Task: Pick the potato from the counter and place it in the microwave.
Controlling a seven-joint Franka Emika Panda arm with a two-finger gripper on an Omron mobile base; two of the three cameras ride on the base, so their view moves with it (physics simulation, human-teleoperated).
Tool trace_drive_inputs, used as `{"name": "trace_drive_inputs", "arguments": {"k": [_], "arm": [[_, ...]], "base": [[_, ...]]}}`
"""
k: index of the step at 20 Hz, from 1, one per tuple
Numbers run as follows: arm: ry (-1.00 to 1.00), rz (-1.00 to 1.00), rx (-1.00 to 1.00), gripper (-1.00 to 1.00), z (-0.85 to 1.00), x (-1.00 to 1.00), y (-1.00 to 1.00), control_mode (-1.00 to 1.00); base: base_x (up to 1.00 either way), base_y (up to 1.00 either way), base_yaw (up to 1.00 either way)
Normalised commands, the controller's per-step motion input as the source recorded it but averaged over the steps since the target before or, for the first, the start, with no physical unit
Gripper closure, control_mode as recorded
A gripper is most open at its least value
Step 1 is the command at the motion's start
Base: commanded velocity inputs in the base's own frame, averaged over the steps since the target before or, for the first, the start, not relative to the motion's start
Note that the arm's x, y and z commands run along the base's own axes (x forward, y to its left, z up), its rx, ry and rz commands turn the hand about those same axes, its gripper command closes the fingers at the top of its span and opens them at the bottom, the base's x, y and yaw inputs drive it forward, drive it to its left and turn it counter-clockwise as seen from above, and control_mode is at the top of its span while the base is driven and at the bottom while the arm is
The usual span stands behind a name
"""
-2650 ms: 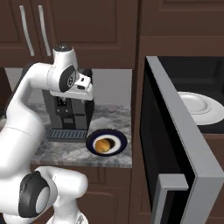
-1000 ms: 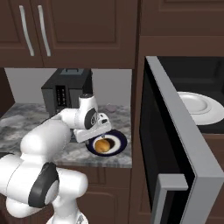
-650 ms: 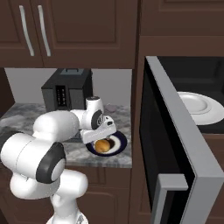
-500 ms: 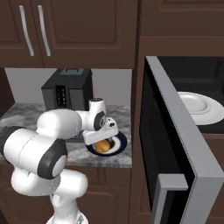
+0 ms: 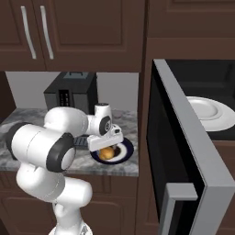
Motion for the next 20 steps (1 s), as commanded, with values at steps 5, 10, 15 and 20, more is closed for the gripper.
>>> {"name": "trace_drive_inputs", "arguments": {"k": [5, 10, 15, 20], "arm": [[0.09, 0.00, 0.00, -1.00, -0.54, -0.11, 0.00, -1.00], [0.07, 0.00, 0.00, -1.00, -0.54, -0.04, 0.00, -1.00], [0.03, 0.00, 0.02, 1.00, -0.46, -0.34, 0.00, -1.00], [-0.09, 0.00, 0.08, 1.00, -0.03, -0.47, -0.01, -1.00]], "base": [[0.00, 0.00, 0.00], [0.00, 0.00, 0.00], [0.00, 0.00, 0.00], [0.00, 0.00, 0.00]]}}
